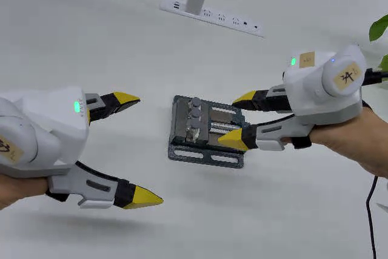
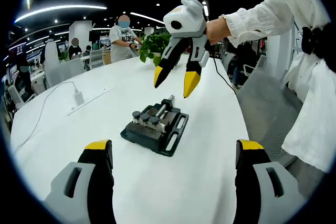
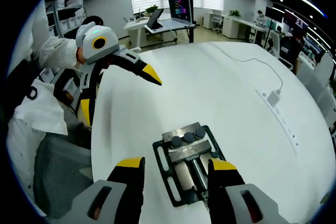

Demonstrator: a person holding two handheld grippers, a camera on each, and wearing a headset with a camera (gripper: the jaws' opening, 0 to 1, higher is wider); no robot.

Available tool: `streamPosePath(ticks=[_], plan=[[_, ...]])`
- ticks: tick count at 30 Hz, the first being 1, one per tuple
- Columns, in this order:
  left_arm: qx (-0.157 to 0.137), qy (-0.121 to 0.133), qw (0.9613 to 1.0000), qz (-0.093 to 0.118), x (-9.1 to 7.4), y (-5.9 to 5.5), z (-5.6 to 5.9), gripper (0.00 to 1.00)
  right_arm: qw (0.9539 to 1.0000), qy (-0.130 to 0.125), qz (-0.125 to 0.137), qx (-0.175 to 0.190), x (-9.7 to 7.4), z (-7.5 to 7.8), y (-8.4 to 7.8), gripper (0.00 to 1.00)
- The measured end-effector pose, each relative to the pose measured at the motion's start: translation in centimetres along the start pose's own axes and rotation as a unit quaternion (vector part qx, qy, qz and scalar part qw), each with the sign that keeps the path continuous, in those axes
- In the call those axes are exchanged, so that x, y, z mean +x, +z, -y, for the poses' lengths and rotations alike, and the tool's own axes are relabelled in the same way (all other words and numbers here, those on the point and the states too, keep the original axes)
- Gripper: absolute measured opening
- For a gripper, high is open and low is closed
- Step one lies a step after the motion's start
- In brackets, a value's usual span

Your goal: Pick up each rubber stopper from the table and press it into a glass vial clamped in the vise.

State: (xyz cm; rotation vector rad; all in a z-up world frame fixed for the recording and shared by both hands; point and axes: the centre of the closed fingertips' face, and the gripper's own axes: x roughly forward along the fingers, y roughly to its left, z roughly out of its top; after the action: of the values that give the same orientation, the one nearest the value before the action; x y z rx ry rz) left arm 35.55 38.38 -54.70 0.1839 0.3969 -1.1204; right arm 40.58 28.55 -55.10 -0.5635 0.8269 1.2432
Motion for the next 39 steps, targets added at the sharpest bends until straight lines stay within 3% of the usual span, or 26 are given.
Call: streamPosePath(ticks=[9,14,24,31,39], plan=[[0.008,0.007,0.9997,-0.021,-0.3,-0.4,-0.4,0.99,0.9989,-0.004,0.048,0.001,-0.9,-0.9,-0.9,0.61],[0.017,0.010,0.9993,-0.033,-0.4,-0.6,-0.5,0.99,0.9972,-0.010,0.074,-0.003,-1.5,-0.5,-2.1,0.68],[0.019,0.017,0.9988,-0.042,0.0,-0.5,-0.6,0.99,0.9930,-0.010,0.117,0.004,-1.9,-1.4,-3.5,0.82],[0.006,0.025,0.9988,-0.041,0.2,-0.4,-1.0,0.99,0.9914,-0.018,0.129,0.006,-2.2,-1.7,-4.2,0.88],[0.009,0.027,0.9981,-0.054,0.3,-0.7,-0.9,0.99,0.9894,-0.028,0.142,0.012,-3.0,-1.2,-4.3,0.89]])
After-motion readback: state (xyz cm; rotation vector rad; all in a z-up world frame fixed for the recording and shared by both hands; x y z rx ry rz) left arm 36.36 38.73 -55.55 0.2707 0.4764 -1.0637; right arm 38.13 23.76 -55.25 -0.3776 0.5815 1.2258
